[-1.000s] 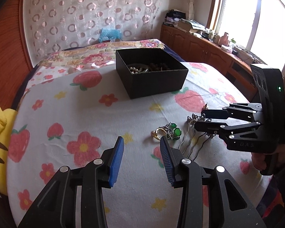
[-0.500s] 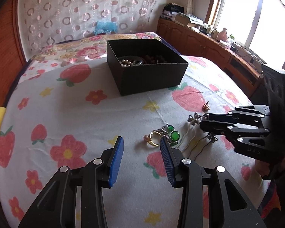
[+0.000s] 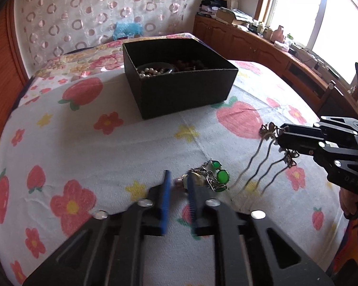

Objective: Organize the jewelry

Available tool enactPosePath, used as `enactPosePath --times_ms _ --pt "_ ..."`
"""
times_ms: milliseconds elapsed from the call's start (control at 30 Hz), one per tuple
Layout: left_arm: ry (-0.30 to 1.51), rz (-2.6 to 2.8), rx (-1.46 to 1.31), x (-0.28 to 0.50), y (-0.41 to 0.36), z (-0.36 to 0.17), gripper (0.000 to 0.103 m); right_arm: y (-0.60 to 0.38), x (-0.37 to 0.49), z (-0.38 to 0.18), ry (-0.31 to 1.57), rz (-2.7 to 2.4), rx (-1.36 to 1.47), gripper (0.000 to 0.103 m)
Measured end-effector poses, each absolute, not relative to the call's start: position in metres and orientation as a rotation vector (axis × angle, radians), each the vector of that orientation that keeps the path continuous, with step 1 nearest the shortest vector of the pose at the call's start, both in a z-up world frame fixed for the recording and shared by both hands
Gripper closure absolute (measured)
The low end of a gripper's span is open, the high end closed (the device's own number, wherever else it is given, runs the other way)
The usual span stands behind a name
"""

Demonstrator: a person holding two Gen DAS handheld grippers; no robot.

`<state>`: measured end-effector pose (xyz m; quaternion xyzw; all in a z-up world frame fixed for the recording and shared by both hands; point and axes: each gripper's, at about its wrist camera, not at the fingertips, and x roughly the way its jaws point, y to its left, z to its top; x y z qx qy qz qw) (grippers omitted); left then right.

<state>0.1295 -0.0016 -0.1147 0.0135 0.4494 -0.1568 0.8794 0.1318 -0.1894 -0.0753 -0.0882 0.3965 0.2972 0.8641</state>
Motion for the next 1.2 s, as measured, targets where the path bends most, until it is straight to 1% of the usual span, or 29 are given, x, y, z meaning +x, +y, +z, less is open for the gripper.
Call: enactPosePath --times_ms 167,567,933,1200 --pt "0.920 -0.303 0.039 0.127 0.003 -0.112 0.094 -0.192 0.132 -0.071 0.821 0.616 -0.185 0.089" --pt "0.835 -0.266 0.035 0.122 0.012 -0.081 0.094 -0.193 0.130 -0.049 0.769 0.600 -0.218 0.092" --pt "0.810 -0.261 0.042 0.124 0.009 -0.068 0.094 -0.192 0.129 -0.017 0.683 0.596 -0.244 0.093" --pt "0.789 -0.265 0.034 0.131 0.011 -0.060 0.094 -0.188 0.150 0.009 0.620 0.595 -0.237 0.093"
